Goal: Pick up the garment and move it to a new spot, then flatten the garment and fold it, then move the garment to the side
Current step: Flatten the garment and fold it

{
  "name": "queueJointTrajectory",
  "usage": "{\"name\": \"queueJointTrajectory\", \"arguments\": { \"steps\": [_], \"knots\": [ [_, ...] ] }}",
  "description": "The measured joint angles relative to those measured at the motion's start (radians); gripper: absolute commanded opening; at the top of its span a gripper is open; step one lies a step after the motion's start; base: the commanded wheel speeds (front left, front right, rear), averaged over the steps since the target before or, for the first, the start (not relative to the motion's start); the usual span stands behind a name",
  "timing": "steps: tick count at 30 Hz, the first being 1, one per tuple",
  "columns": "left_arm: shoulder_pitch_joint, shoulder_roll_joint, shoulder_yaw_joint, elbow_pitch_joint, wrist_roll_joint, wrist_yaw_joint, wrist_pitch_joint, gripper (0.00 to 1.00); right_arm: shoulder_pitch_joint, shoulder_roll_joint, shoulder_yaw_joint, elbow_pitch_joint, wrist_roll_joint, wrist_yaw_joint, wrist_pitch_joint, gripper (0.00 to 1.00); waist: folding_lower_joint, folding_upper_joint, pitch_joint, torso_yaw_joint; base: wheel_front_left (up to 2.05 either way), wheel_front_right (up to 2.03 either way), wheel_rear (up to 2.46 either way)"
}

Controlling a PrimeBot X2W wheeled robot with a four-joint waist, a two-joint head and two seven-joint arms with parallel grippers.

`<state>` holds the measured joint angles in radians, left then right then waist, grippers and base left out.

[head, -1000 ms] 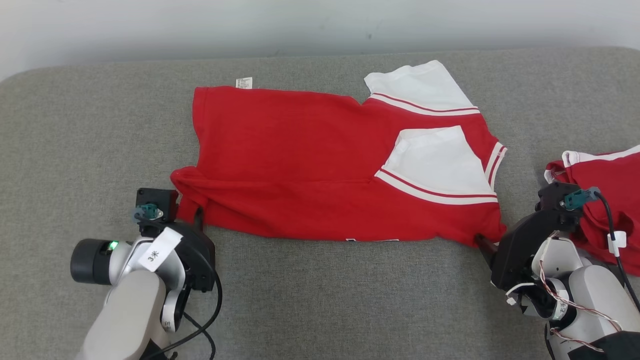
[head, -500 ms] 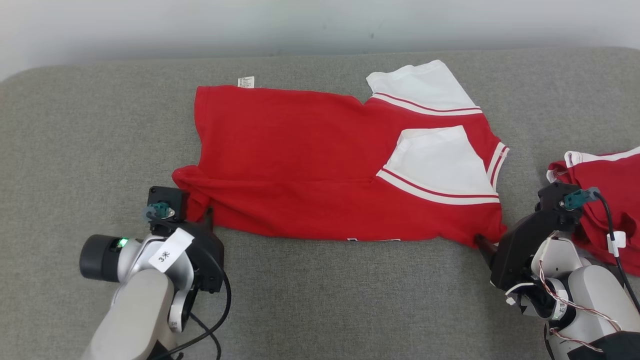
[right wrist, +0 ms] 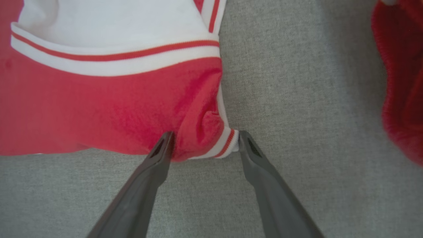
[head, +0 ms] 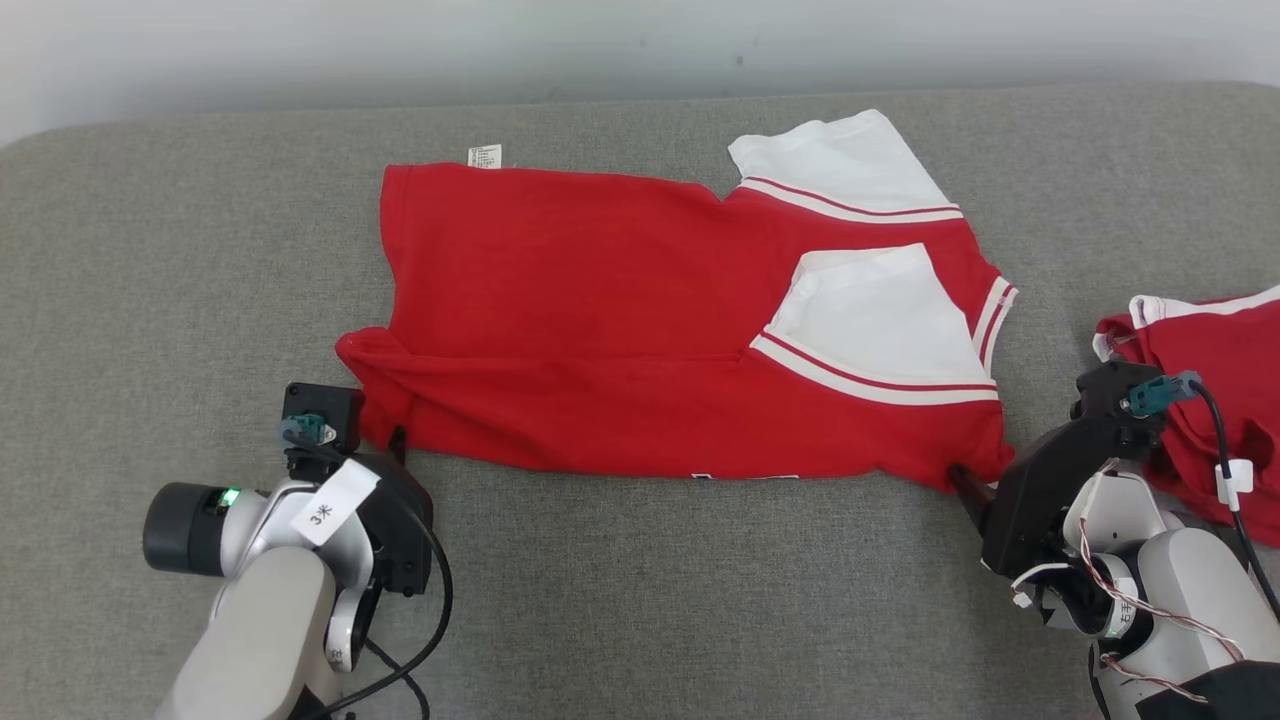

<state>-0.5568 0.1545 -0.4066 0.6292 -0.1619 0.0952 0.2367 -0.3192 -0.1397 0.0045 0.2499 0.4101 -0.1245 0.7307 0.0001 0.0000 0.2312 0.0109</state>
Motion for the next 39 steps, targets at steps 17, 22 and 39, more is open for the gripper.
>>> {"name": "queueJointTrajectory", "arguments": {
  "steps": [17, 22, 39],
  "knots": [
    [0.005, 0.001, -0.016, 0.009, 0.001, -0.012, -0.008, 0.57, 0.0, 0.0, -0.001, 0.007, 0.0, 0.0, 0.0, 1.0, -0.0001, 0.0, -0.011, 0.005, 0.0, 0.0, 0.0],
    [0.005, 0.003, -0.014, 0.021, 0.001, -0.012, -0.007, 0.5, 0.0, 0.0, -0.001, 0.006, 0.0, 0.0, 0.0, 0.98, -0.0001, 0.0, -0.011, 0.003, 0.0, 0.0, 0.0],
    [0.004, 0.002, -0.012, 0.036, 0.0, -0.007, -0.008, 0.46, -0.005, 0.0, 0.001, 0.002, 0.0, 0.0, -0.006, 0.63, -0.0002, 0.0, -0.007, 0.003, 0.0, 0.0, 0.0]
  ]
}}
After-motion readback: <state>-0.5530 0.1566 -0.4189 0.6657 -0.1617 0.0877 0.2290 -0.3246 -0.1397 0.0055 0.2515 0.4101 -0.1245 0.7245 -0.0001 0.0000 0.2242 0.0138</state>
